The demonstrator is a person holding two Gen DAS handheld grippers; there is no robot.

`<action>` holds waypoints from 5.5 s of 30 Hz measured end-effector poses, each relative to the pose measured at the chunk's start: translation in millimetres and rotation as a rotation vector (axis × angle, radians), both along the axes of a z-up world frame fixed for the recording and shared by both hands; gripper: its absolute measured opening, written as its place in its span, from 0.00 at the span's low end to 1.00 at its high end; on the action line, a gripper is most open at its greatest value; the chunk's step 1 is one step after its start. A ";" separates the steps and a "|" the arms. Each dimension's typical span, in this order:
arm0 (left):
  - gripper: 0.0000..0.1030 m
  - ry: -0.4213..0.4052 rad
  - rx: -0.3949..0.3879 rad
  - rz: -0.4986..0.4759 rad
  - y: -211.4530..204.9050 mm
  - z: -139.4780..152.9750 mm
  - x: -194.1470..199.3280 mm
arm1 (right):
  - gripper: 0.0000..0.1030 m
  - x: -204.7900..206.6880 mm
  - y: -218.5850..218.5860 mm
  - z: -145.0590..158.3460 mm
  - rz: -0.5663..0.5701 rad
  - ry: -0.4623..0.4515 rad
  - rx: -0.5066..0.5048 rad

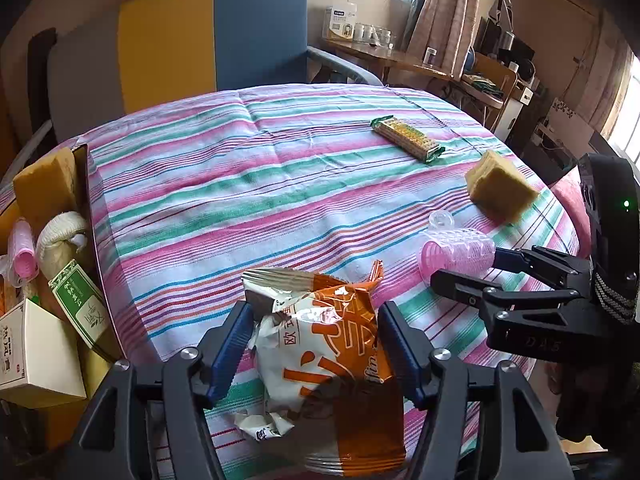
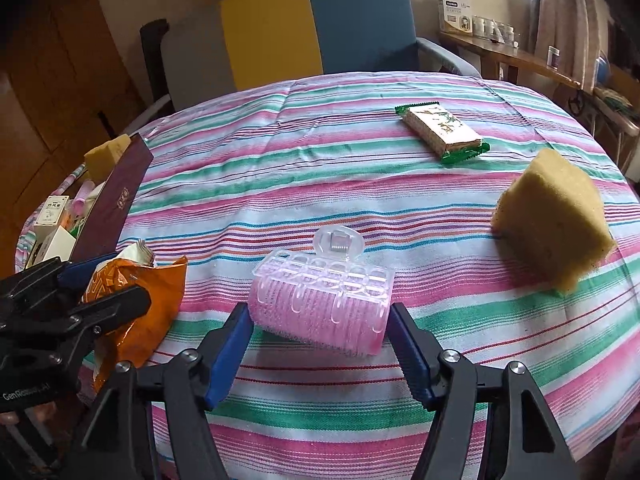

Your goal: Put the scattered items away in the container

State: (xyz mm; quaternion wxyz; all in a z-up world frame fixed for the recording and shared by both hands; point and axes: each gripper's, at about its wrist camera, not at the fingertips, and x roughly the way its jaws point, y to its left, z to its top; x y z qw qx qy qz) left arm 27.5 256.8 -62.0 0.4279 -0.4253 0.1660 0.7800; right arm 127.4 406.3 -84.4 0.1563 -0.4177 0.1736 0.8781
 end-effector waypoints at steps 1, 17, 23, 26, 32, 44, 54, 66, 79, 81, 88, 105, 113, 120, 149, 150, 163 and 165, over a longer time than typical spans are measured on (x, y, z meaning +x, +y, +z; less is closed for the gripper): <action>0.66 0.002 -0.003 -0.005 -1.0 -0.1 0.9 | 0.67 0.1 0.3 -0.1 0.002 0.001 0.000; 0.56 -0.007 0.124 0.037 -20.1 17.7 5.4 | 0.67 -0.5 -4.9 5.0 0.031 0.035 -0.016; 0.56 0.002 0.209 0.125 -51.7 43.8 -9.1 | 0.67 -14.3 -18.4 21.1 0.087 0.057 -0.001; 0.56 0.014 0.244 0.194 -75.0 55.2 -22.6 | 0.67 -28.9 -32.0 30.7 0.139 0.067 0.010; 0.56 0.049 0.288 0.381 -135.3 69.1 -64.1 | 0.67 -72.0 -72.2 52.4 0.284 0.099 0.009; 0.56 0.148 0.251 0.606 -199.3 88.7 -171.9 | 0.67 -177.2 -170.9 84.2 0.533 0.136 0.045; 0.59 0.105 0.215 0.698 -215.6 73.9 -212.0 | 0.70 -219.2 -190.8 76.7 0.567 0.109 -0.035; 0.63 0.054 0.290 0.358 -141.7 86.0 -99.4 | 0.77 -130.3 -71.8 48.2 0.234 0.090 -0.127; 0.64 -0.146 0.106 -0.061 1.1 9.2 9.0 | 0.82 -75.3 119.1 39.9 -0.183 0.022 -0.069; 0.64 -0.149 0.092 -0.065 2.9 4.0 9.4 | 0.85 -93.6 126.6 47.2 -0.178 0.013 -0.005; 0.64 -0.215 0.074 -0.015 -2.9 -15.3 -7.4 | 0.86 -156.7 162.9 35.1 -0.201 -0.110 0.089; 0.64 -0.246 0.082 0.059 -22.3 -19.7 -7.5 | 0.50 -134.9 87.4 7.1 0.057 -0.135 -0.027; 0.64 -0.230 0.071 0.117 -43.5 -15.3 -3.1 | 0.57 -98.8 3.2 6.5 0.219 -0.062 -0.197; 0.64 -0.225 0.054 0.139 -50.7 -17.8 -1.8 | 0.72 -50.9 -3.7 17.6 0.210 -0.011 -0.166; 0.73 -0.191 0.039 0.112 -37.7 -23.2 -2.2 | 0.74 -46.8 147.9 38.6 -0.090 -0.024 0.054; 0.73 -0.194 0.042 0.113 -38.4 -23.2 -2.3 | 0.74 -43.6 140.2 43.1 -0.060 -0.024 0.047; 0.73 -0.221 0.065 0.130 -51.3 -17.3 2.7 | 0.94 -32.3 48.1 38.6 0.239 -0.195 0.011; 0.73 -0.216 0.068 0.127 -51.3 -14.1 2.8 | 1.00 -32.8 51.6 41.6 0.210 -0.164 -0.018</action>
